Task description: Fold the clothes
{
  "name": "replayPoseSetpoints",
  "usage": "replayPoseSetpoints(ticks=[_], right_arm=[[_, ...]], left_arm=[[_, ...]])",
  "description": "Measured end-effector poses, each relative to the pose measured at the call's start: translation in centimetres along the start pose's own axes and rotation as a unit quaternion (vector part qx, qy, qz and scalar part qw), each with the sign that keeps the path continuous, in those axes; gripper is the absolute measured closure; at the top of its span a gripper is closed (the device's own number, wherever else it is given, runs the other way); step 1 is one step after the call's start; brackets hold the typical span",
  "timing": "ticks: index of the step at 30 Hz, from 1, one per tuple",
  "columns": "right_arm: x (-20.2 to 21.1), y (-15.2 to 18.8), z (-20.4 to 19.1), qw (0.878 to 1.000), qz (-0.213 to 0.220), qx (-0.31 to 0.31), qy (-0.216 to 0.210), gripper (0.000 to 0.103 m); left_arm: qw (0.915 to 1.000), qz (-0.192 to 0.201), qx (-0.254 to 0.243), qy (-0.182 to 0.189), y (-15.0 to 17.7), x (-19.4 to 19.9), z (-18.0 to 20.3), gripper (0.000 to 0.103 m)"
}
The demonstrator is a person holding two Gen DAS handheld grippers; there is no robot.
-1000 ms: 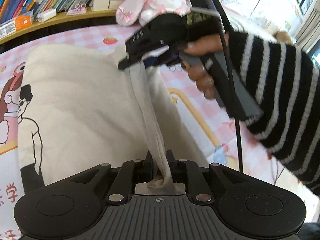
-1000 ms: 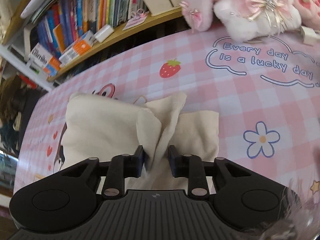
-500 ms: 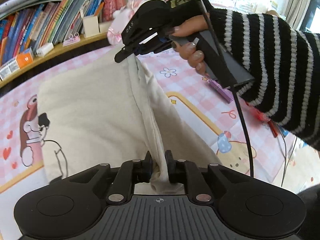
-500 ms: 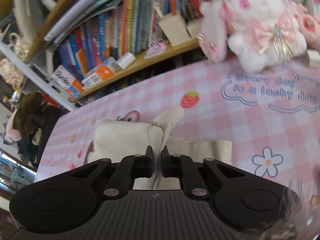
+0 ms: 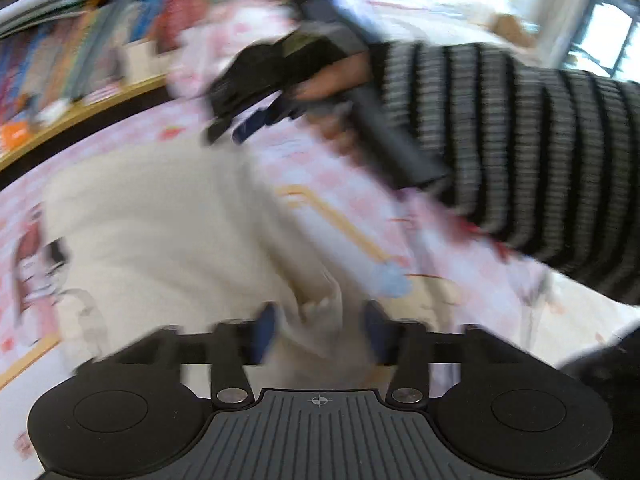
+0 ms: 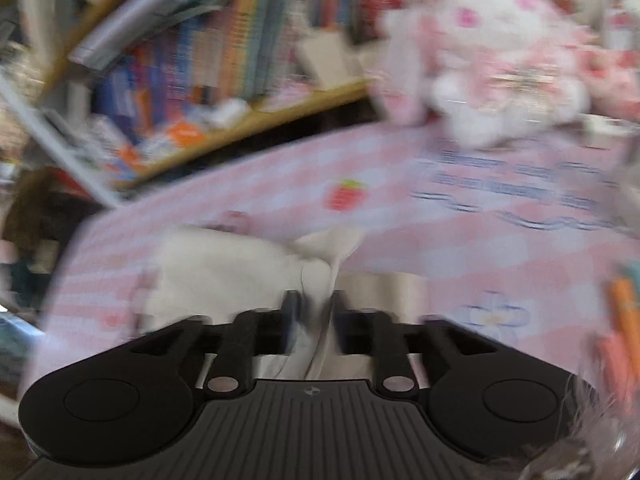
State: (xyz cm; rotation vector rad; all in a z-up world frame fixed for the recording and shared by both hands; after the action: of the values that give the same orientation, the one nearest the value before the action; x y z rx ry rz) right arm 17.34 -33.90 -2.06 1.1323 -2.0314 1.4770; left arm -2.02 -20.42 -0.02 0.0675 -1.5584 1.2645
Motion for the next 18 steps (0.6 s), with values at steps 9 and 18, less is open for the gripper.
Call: replayPoseSetpoints(ticks=[9,18], right_arm=[[7.1,7.0,1.0,0.998,-0.044,-0.001,-0.047,0.055],[11.7,15.7,-2.7,0.993,-0.112,0.013,-0.034,0.075]], left_arm=[[0.9916,0.003,0.106,-0.074,5.4,4.6,-8.5,0.039],[0.9852,-0.005,0.122,-0.121,10.0,7.3,-12.7,0.039]])
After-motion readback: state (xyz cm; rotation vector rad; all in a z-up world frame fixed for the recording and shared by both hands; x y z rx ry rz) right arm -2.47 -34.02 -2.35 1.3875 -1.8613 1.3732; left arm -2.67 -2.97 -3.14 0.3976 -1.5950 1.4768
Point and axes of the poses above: each gripper's, at about its wrist camera, not at the fingertips, and x roughly against the way its jaws point, z to its right, y to its underside, the point moved 5 cm from there along -x, roughly the way its jaws point, and after that the axes turned 3 degrees about z, right-handed, at the moved point
